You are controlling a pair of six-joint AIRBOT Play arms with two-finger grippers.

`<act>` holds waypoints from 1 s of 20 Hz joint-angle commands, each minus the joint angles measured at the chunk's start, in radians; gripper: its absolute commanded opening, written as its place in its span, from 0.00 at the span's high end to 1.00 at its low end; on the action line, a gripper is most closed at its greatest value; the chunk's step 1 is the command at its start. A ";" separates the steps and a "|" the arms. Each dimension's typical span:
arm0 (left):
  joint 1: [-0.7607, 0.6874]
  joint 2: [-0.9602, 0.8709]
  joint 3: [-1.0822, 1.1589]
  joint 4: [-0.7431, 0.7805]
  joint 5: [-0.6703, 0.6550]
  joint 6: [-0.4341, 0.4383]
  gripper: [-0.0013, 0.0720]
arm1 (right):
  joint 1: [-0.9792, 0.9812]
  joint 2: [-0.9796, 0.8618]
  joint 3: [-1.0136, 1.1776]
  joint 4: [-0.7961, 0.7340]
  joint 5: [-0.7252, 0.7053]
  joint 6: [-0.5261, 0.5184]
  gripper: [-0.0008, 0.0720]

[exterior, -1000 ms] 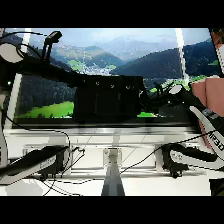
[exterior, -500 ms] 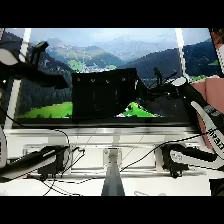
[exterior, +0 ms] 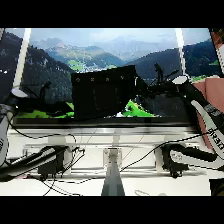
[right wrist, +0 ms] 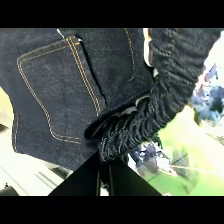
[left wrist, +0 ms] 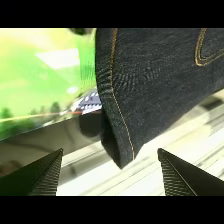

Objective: Fold the clothes and pants, and hang the long-sleeved shirts on hangers.

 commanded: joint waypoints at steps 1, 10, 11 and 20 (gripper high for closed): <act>-0.012 -0.018 -0.115 -0.109 0.071 0.055 0.12 | 0.001 -0.001 0.001 0.002 -0.011 -0.002 0.95; -0.185 -0.093 -0.046 -0.212 0.160 0.143 0.97 | 0.001 0.002 0.034 0.001 0.020 -0.053 0.95; -0.174 -0.087 0.007 -0.213 0.140 0.143 0.97 | 0.001 0.003 0.061 0.001 0.054 -0.084 0.95; -0.062 0.179 0.787 -0.307 0.142 0.142 0.97 | 0.001 0.239 0.508 0.010 0.168 -0.211 0.95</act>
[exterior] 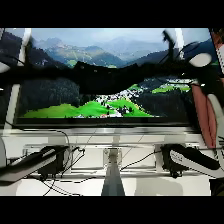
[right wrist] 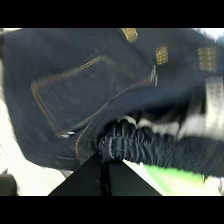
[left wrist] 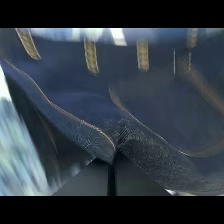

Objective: Fold the clothes and pants, and hang the long-sleeved shirts on hangers.

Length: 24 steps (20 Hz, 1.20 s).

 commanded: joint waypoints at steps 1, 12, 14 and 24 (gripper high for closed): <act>0.049 0.134 0.280 -0.075 0.102 0.000 0.97 | 0.001 0.123 0.191 0.027 -0.003 -0.022 0.95; 0.064 0.594 0.333 0.061 0.338 -0.006 0.97 | 0.206 0.461 0.283 0.123 0.042 0.232 0.95; 0.064 0.575 0.328 0.092 0.337 -0.056 0.97 | 0.298 0.449 0.242 0.023 -0.017 0.326 0.95; -0.099 -0.015 0.016 0.097 0.211 -0.080 0.97 | 0.374 0.167 -0.250 -0.385 -0.649 0.677 0.95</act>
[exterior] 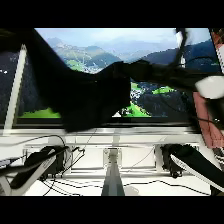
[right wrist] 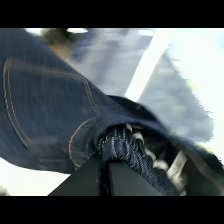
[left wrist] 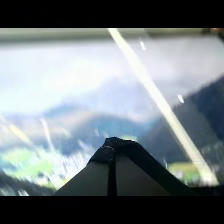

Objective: Fold the clothes and pants, and hang the long-sleeved shirts on hangers.

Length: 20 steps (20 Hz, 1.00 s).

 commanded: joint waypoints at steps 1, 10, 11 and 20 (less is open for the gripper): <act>-0.086 -0.261 -0.087 -0.001 0.025 0.025 0.97 | -0.016 -0.157 -0.119 -0.090 -0.267 0.059 0.95; -0.233 -0.457 -0.140 0.071 -0.024 -0.041 0.97 | -0.428 -0.327 -0.110 -0.175 0.117 -0.034 0.95; -0.253 -0.489 -0.147 0.068 0.005 -0.041 0.97 | -0.432 -0.343 -0.113 -0.176 0.174 -0.042 0.95; -0.324 -0.631 -0.146 0.020 0.003 -0.034 0.03 | -0.461 -0.408 -0.111 -0.201 0.095 0.027 0.09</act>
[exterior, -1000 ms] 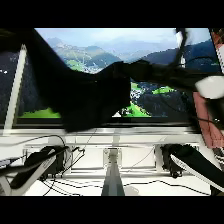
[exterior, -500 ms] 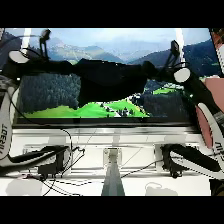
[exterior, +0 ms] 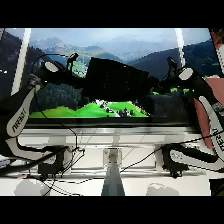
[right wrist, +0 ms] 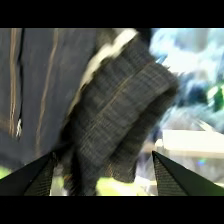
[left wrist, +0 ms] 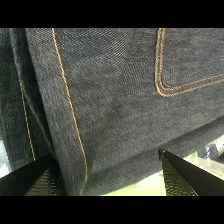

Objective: Fold the clothes and pants, and hang the long-sleeved shirts on hangers.

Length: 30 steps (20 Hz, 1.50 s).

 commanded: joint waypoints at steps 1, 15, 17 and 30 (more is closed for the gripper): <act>-0.009 -0.018 -0.001 -0.034 -0.002 0.002 0.03 | -0.037 -0.016 0.001 0.007 -0.076 0.116 0.09; -0.014 -0.039 -0.001 -0.034 -0.002 0.002 0.03 | -0.054 -0.359 0.004 0.719 0.003 -0.381 0.43; -0.013 -0.042 0.000 -0.033 -0.001 0.002 0.03 | -0.032 -0.358 0.016 0.763 -0.011 -0.466 0.95; 0.093 0.353 0.250 -0.034 -0.063 0.040 0.04 | -0.568 0.178 0.345 0.335 0.056 -0.137 0.95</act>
